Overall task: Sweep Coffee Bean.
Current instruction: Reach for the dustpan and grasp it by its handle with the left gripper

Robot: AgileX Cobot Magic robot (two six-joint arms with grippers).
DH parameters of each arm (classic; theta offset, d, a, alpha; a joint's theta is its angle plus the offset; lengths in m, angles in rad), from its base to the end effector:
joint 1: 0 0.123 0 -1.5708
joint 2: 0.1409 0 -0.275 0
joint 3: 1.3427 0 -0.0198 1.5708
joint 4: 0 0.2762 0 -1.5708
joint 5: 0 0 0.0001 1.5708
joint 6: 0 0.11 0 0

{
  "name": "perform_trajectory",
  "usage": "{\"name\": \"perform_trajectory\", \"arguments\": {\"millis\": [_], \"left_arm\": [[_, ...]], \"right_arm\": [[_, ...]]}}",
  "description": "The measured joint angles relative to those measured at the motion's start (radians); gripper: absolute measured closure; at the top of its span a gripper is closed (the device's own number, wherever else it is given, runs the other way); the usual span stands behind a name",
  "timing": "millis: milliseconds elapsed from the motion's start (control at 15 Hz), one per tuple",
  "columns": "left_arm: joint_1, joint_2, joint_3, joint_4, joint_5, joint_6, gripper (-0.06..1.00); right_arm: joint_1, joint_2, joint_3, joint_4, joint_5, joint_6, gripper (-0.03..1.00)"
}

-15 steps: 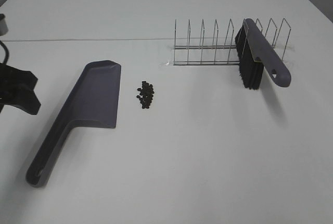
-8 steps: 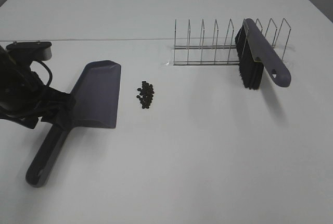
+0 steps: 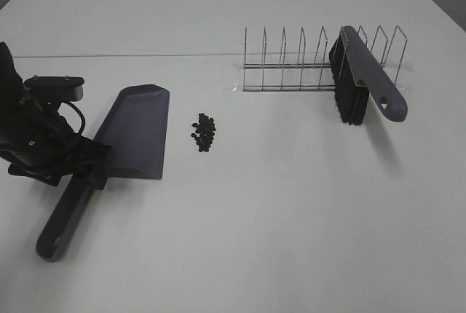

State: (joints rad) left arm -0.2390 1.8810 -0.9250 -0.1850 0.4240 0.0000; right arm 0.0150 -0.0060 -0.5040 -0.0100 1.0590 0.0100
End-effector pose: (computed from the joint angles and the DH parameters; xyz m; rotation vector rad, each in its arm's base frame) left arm 0.3323 -0.0896 0.0671 0.1162 2.8700 -0.1899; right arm 0.0432 -0.0003 0.2826 -0.0046 2.0326 0.0038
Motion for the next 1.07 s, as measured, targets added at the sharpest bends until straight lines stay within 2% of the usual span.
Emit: {"name": "perform_trajectory", "arguments": {"millis": [200,400,533,867,933,1067], "left_arm": [[0.000,0.038,-0.038,0.000,-0.008,0.000,0.27],[0.000,0.091,-0.101,0.000,0.033,0.000,0.27],[0.000,0.106,-0.113,0.002,0.067,0.000,0.27],[0.000,0.129,-0.127,0.039,0.064,0.000,0.30],[0.000,0.129,-0.128,0.041,0.064,0.000,0.36],[0.000,0.129,-0.128,0.046,0.062,0.000,0.56]], "right_arm": [[0.000,0.000,0.000,0.000,0.000,0.000,0.21],[0.000,0.000,0.000,0.000,0.000,0.000,0.21],[0.000,0.000,0.000,0.000,0.000,0.000,0.21],[0.000,0.000,0.000,0.000,0.000,0.000,0.21],[0.000,0.000,0.000,0.000,0.000,0.000,0.21],[0.000,0.000,0.000,0.000,0.000,0.000,0.21]]}}
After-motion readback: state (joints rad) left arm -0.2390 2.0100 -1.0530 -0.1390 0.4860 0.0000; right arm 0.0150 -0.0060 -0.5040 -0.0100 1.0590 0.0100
